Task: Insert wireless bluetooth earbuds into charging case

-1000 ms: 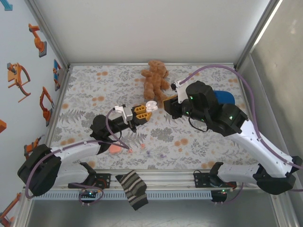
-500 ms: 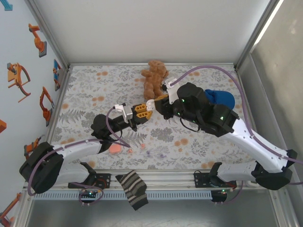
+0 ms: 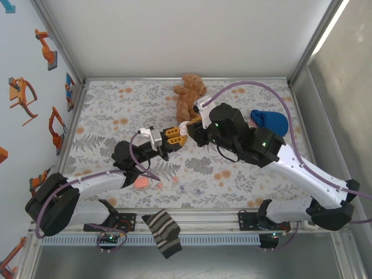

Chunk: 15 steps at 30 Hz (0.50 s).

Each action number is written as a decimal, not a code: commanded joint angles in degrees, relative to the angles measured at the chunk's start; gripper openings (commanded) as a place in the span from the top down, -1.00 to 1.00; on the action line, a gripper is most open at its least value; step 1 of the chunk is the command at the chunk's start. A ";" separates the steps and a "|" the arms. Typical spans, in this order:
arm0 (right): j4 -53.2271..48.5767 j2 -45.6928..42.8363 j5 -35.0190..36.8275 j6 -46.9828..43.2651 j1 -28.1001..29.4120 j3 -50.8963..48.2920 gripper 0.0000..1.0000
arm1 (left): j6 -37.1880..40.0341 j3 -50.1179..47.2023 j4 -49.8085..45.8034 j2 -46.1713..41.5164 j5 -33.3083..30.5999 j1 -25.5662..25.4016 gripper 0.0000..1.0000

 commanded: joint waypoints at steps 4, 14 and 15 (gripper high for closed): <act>-0.52 0.19 1.92 -0.34 0.52 -0.92 0.62 | -0.79 1.47 2.94 0.14 0.90 -0.25 0.90; -0.72 0.21 1.80 0.29 0.86 -1.66 0.62 | -0.79 1.29 3.06 0.08 0.81 -0.33 0.90; -0.91 0.21 1.76 0.31 0.96 -1.68 0.62 | -0.71 1.35 3.03 0.00 0.81 -0.39 0.90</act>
